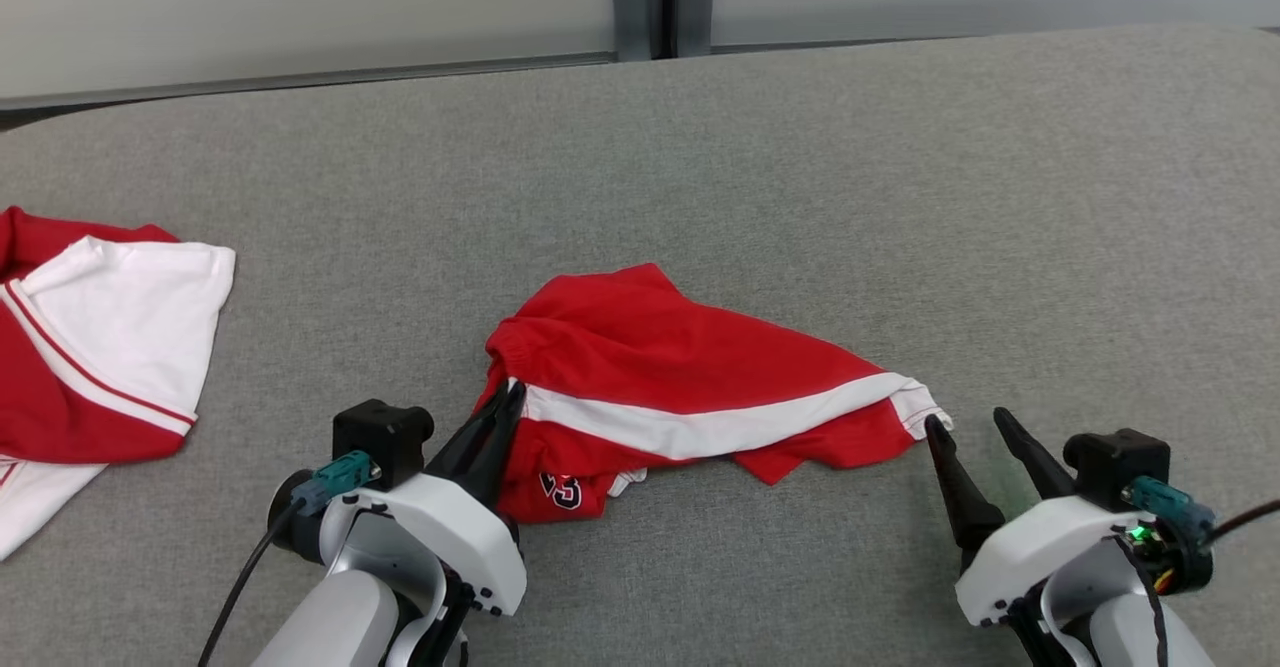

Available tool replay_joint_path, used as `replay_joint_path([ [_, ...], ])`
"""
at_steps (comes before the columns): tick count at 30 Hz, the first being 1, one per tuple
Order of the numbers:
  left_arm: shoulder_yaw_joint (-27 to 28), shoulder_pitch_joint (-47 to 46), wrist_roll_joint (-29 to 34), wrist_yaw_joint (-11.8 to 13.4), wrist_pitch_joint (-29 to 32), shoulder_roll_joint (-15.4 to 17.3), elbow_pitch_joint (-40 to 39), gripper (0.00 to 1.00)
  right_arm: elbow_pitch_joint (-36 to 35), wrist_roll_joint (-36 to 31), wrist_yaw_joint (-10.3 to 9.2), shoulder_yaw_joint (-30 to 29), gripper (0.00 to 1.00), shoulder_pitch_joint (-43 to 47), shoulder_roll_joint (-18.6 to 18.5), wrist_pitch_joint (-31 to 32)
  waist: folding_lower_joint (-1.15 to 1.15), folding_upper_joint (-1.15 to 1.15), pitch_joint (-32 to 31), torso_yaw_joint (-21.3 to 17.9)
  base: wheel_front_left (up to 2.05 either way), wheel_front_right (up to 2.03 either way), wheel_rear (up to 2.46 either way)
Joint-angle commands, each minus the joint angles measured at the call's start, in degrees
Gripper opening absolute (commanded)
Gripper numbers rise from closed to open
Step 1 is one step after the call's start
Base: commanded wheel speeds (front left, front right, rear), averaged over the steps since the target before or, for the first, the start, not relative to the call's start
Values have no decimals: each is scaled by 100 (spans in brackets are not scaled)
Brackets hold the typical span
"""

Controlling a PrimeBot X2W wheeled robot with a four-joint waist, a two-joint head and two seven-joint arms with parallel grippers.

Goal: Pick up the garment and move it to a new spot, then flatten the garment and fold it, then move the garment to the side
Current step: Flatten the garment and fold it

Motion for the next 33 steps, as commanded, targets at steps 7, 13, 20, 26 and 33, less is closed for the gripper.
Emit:
replay_joint_path([
  [7,30,-259,105,2,-218,25,-122,0,957,263,-3,361,13,-682,-62,-64,0,0,344,248,0,0,0],
  [13,96,-332,180,149,-344,77,-429,0,873,341,-3,219,0,-891,-287,-607,0,0,283,289,0,0,0],
  [20,271,-429,384,428,-537,224,-1173,0,-180,71,-3,-124,0,-1018,-441,-1134,0,0,-35,128,0,0,0],
  [26,437,-619,505,613,-544,322,-1931,0,-1572,-319,-3,-325,0,-1116,-613,-1078,0,0,-308,-4,0,0,0],
  [33,582,-820,669,863,-365,445,-2818,0,-3043,-580,-3,-537,0,-950,-616,-512,0,0,-531,-116,0,0,0],
])
